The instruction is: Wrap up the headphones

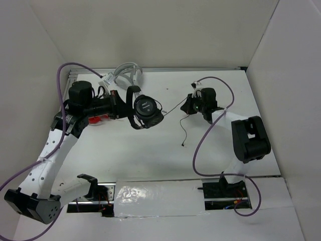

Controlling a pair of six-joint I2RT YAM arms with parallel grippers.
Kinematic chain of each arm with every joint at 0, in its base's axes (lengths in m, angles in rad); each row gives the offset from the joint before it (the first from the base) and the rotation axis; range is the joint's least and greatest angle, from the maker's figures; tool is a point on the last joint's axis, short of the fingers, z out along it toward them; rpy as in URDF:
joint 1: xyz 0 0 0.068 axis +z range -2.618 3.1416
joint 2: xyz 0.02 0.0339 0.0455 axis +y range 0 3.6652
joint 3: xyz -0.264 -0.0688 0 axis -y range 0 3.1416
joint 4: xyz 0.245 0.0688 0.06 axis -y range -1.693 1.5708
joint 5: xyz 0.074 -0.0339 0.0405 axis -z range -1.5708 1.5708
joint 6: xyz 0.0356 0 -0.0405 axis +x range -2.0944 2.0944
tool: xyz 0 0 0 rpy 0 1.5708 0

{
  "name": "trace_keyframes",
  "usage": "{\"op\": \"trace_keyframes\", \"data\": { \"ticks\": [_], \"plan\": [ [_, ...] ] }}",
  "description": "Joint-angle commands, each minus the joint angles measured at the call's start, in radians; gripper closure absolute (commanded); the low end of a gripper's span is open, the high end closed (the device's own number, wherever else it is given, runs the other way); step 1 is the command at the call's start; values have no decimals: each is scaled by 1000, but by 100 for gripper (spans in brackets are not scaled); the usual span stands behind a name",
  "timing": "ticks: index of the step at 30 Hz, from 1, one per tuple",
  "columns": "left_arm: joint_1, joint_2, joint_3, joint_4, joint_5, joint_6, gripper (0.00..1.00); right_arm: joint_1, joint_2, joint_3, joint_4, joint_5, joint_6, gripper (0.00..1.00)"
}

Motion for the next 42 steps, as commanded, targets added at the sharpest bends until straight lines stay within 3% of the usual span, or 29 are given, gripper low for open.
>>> {"op": "trace_keyframes", "data": {
  "ticks": [1, 6, 10, 12, 19, 28, 34, 42],
  "plan": [
    [-2, -38, -55, 111, 129, 58, 100, -46, 19, 109, -105, -54, 5, 100],
    [-59, 3, -153, 121, 94, 128, 100, -47, 45, 261, -258, 34, 0, 100],
    [-145, 69, -192, 107, -85, 161, 100, -45, 72, 390, -410, 129, -13, 100],
    [-192, 108, -180, 79, -244, 160, 100, -47, 79, 448, -471, 160, -13, 100],
    [-343, 330, -117, 1, -548, 163, 100, -45, 75, 560, -579, 238, -39, 100],
    [-409, 591, 27, -163, -807, 54, 100, -17, -5, 602, -661, 301, -72, 100],
    [-441, 853, 266, -449, -1047, -111, 100, 59, -17, 651, -727, 369, -93, 100],
    [-438, 980, 440, -623, -1130, -242, 100, 191, -71, 701, -790, 459, -125, 100]
  ]
}}
